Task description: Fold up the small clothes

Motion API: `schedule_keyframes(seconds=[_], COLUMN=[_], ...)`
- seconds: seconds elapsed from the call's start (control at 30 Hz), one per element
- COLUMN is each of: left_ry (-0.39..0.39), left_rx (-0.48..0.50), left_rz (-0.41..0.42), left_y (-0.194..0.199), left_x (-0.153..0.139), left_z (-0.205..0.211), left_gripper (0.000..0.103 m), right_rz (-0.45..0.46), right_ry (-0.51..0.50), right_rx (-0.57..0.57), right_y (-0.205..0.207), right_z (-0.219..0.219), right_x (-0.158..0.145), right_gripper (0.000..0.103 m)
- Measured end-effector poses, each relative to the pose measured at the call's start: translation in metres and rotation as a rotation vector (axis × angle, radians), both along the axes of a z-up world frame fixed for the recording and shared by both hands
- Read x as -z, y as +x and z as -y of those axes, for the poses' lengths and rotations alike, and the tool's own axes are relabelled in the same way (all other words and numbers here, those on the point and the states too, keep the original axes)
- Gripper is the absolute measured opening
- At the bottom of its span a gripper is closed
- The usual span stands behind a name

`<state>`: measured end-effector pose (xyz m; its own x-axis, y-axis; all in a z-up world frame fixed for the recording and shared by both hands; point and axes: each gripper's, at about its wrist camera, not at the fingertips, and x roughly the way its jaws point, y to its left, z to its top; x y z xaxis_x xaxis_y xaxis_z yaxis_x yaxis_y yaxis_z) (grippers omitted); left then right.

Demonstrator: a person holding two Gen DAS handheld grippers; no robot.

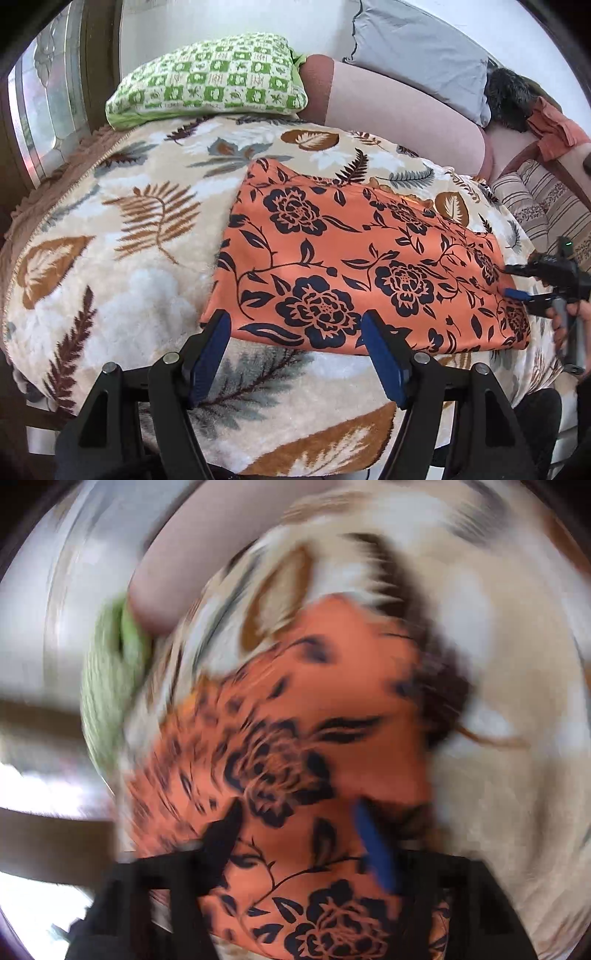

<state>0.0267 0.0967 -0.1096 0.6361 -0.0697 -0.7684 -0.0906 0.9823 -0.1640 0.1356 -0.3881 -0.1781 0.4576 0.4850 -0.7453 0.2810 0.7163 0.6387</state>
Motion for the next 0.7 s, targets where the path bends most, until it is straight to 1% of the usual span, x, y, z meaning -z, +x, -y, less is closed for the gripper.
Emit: schedule_keyframes(seconds=[0.03, 0.07, 0.1, 0.13, 0.17, 0.2, 0.23, 0.27, 0.3, 0.33, 0.37, 0.4, 0.43, 0.47, 0.53, 0.57, 0.6, 0.63, 0.67, 0.7], left_ry=[0.004, 0.003, -0.003, -0.012, -0.013, -0.012, -0.006, -0.001, 0.004, 0.007, 0.011, 0.017, 0.021, 0.019, 0.014, 0.015, 0.017, 0.023, 0.032, 0.049], left_rx=[-0.007, -0.011, -0.015, -0.020, -0.022, -0.019, -0.019, -0.022, -0.026, -0.026, -0.027, -0.029, -0.032, -0.032, -0.024, -0.020, -0.014, -0.005, 0.003, 0.006], left_rz=[0.002, 0.001, 0.002, 0.004, 0.002, 0.001, 0.005, 0.009, 0.013, 0.017, 0.020, 0.022, 0.019, 0.015, 0.005, 0.002, -0.001, -0.002, 0.001, 0.003], left_y=[-0.001, -0.001, -0.002, -0.002, -0.003, -0.003, -0.004, -0.005, -0.006, -0.006, -0.007, -0.006, -0.005, -0.004, -0.001, -0.001, 0.000, 0.000, -0.001, -0.001], left_x=[-0.002, -0.003, -0.003, -0.005, -0.005, -0.007, -0.009, -0.011, -0.015, -0.017, -0.018, -0.019, -0.019, -0.019, -0.018, -0.017, -0.017, -0.017, -0.018, -0.018], left_z=[0.000, -0.001, -0.002, -0.002, -0.002, -0.001, -0.001, 0.000, 0.001, 0.001, 0.001, 0.002, 0.004, 0.005, 0.009, 0.010, 0.012, 0.014, 0.016, 0.018], left_gripper=[0.073, 0.073, 0.073, 0.073, 0.073, 0.073, 0.073, 0.073, 0.073, 0.074, 0.075, 0.075, 0.075, 0.075, 0.076, 0.076, 0.076, 0.076, 0.076, 0.076], right_rz=[0.038, 0.075, 0.115, 0.155, 0.176, 0.173, 0.144, 0.075, 0.020, 0.033, 0.058, 0.076, 0.122, 0.156, 0.196, 0.146, 0.095, 0.079, 0.096, 0.118], right_ry=[-0.071, -0.098, -0.102, -0.085, -0.078, -0.096, -0.138, -0.176, -0.160, -0.116, -0.101, -0.132, -0.173, -0.177, -0.164, -0.173, -0.172, -0.087, -0.051, -0.055], right_rx=[-0.015, -0.051, -0.096, -0.151, -0.206, -0.236, -0.236, -0.194, -0.131, -0.088, -0.053, -0.053, -0.083, -0.102, -0.131, -0.124, -0.099, -0.029, 0.020, 0.042], right_y=[-0.007, -0.010, -0.014, -0.018, -0.022, -0.023, -0.022, -0.018, -0.017, -0.018, -0.023, -0.028, -0.033, -0.034, -0.040, -0.034, -0.029, -0.030, -0.037, -0.042], right_z=[-0.009, -0.017, -0.028, -0.042, -0.055, -0.060, -0.060, -0.053, -0.043, -0.036, -0.033, -0.034, -0.043, -0.044, -0.047, -0.040, -0.030, -0.012, -0.006, -0.006], right_x=[-0.017, -0.028, -0.036, -0.043, -0.044, -0.041, -0.030, -0.011, 0.005, 0.005, -0.003, -0.013, -0.026, -0.031, -0.030, -0.013, -0.001, 0.011, 0.005, -0.005], right_gripper=[0.062, 0.065, 0.071, 0.076, 0.077, 0.078, 0.078, 0.078, 0.074, 0.071, 0.071, 0.072, 0.074, 0.075, 0.087, 0.088, 0.086, 0.078, 0.076, 0.077])
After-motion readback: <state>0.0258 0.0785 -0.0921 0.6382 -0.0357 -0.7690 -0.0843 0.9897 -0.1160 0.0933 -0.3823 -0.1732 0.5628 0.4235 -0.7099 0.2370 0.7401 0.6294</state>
